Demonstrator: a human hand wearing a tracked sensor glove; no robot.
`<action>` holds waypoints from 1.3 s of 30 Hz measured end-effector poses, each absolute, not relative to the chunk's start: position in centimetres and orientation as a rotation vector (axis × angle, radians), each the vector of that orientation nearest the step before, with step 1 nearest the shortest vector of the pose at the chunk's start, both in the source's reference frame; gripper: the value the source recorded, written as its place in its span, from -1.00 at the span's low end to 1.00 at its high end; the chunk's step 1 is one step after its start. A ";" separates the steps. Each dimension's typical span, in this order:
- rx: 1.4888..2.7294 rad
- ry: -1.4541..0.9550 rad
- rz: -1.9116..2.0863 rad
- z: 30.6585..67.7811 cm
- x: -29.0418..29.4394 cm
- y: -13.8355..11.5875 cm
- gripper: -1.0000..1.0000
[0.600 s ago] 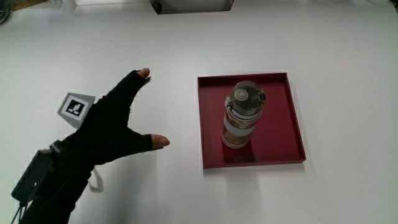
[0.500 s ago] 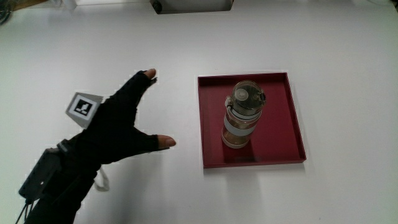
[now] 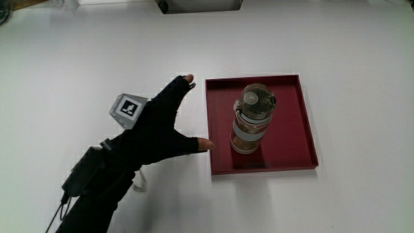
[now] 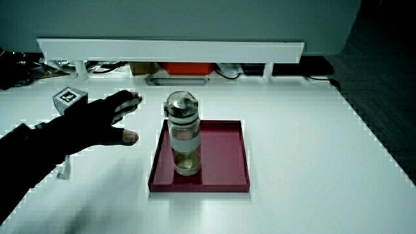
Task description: Pick bottle
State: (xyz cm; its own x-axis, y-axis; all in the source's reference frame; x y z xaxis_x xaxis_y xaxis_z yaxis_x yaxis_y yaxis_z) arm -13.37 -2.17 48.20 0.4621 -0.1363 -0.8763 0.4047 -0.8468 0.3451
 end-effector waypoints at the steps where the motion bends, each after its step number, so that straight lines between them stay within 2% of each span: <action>1: 2.181 0.217 -1.393 48.3 -13.1 -2.1 0.00; 4: 2.190 0.239 -1.419 49.5 -12.4 -2.0 0.00; 7: 2.129 0.210 -1.476 50.7 -11.6 -1.7 0.00; 10: 2.142 0.200 -1.451 51.6 -10.7 -1.5 0.00; 11: 2.108 0.185 -1.481 52.0 -10.3 -1.4 0.00; 16: 2.139 0.243 -1.496 53.7 -8.6 -1.1 0.00; 18: 2.182 0.224 -1.416 53.8 -8.1 -0.6 0.00; 21: 2.123 0.176 -1.471 54.3 -7.7 0.1 0.00; 24: 2.118 0.145 -1.481 54.6 -7.5 0.4 0.00; 36: 2.149 0.133 -1.490 54.1 -7.1 0.4 0.00; 39: 2.179 0.148 -1.462 53.9 -6.7 0.4 0.14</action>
State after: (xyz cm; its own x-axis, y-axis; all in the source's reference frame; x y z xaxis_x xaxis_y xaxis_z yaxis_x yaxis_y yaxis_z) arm -6.71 0.45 53.88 0.4149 -0.1861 -0.8906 0.3604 -0.8652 0.3487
